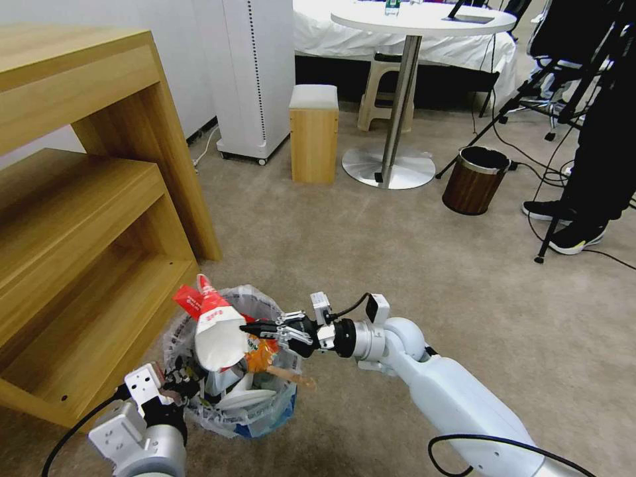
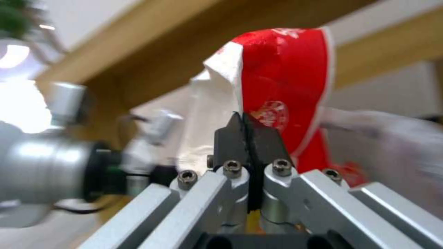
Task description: Pick up the trash bin and place the garbage on the floor into it.
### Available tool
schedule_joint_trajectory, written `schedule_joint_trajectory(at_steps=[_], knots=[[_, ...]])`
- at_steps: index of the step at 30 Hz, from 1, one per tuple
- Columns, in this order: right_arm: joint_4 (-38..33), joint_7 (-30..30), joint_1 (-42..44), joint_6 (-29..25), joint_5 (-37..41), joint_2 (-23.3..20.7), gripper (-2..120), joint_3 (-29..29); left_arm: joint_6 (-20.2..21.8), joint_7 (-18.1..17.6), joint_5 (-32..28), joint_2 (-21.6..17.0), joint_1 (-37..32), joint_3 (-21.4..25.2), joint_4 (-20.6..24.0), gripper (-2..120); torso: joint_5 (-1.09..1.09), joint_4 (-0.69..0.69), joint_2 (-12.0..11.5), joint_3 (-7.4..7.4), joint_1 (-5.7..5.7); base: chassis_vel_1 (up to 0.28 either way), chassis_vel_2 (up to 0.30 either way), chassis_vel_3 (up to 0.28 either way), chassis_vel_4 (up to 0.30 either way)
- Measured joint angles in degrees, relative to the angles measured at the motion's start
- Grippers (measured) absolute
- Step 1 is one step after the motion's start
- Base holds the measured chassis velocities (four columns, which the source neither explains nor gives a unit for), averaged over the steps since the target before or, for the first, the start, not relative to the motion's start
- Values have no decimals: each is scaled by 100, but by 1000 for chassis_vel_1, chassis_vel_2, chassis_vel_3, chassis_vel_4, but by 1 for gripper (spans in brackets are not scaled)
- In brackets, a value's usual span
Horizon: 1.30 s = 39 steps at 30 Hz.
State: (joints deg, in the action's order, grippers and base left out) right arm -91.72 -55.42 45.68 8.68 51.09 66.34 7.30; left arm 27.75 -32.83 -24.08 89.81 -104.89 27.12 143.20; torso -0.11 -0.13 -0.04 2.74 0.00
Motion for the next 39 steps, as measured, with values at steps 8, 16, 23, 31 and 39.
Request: schedule_joint_trajectory(at_steps=[8,16,23,31,39], knots=[[-280,316,128,154,-605,-165,18,-53,-8,15,68,19,-89,32,2,1,0,1,0,0,0,0,0,0,0],[-806,-5,417,36,-1217,-778,49,-763,27,11,-27,-59,-63,216,5,1,0,1,0,0,0,0,0,0,0],[-1631,758,976,-308,-221,-1076,76,-1974,198,-82,-359,-282,160,476,10,1,0,-1,0,0,0,0,0,0,0],[-2191,3711,1519,-1073,-241,-701,99,-2919,489,-217,-688,-486,347,540,-343,1,0,0,0,0,0,0,0,0,0],[-2496,4659,1908,-1105,-400,-391,100,-3658,621,-337,-883,-538,704,529,-942,1,-1,0,0,0,0,0,0,0,0]])
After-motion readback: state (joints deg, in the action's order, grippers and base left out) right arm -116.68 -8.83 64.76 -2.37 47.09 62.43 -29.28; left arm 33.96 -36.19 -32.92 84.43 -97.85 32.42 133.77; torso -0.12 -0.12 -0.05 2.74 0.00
